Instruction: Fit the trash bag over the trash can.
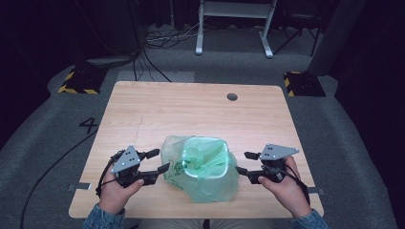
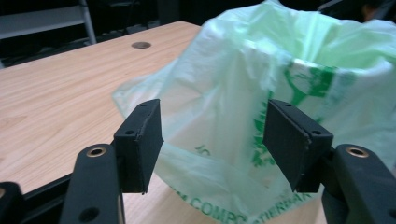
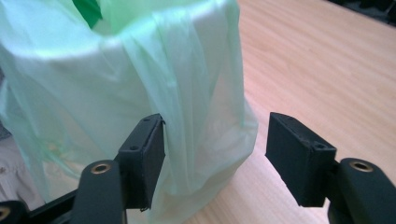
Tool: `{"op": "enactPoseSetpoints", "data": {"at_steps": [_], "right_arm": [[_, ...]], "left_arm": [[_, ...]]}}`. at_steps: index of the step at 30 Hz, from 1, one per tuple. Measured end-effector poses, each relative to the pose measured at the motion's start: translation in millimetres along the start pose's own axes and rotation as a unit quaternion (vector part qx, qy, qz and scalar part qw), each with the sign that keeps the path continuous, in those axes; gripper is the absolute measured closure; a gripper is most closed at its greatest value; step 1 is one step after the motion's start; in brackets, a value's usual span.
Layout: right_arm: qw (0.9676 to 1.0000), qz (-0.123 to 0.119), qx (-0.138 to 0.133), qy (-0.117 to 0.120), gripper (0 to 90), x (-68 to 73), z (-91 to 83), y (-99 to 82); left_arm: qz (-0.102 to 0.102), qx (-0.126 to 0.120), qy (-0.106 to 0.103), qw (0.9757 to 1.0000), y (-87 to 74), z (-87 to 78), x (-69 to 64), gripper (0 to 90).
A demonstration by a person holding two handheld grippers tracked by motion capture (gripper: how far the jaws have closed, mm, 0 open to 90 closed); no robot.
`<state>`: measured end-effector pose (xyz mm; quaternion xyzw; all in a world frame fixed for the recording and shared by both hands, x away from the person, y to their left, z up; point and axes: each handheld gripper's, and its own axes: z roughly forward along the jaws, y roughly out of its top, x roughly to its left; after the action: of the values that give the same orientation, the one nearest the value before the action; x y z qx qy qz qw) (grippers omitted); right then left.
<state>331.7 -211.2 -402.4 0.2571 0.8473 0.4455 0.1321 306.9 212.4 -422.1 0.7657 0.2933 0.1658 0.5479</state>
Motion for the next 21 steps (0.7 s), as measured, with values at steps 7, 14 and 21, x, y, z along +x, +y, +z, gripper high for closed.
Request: {"op": "enactPoseSetpoints", "data": {"at_steps": [7, 14, 21], "right_arm": [[0.9997, -0.014, -0.019, 0.008, 34.0, -0.9, -14.2, 23.1], [0.9995, -0.016, -0.026, 0.003, 29.6, -8.0, -18.5, 40.7], [0.9992, -0.014, -0.034, 0.016, 23.6, -11.5, -13.5, 55.0]], "left_arm": [[0.001, 0.013, 0.026, 0.9996, 2.1, -5.6, 4.6, 34.2], [0.006, 0.029, 0.042, 0.9987, -6.2, -12.9, 8.4, 33.0], [-0.002, 0.028, 0.047, 0.9985, -9.3, -20.7, 12.8, 32.9]]}}
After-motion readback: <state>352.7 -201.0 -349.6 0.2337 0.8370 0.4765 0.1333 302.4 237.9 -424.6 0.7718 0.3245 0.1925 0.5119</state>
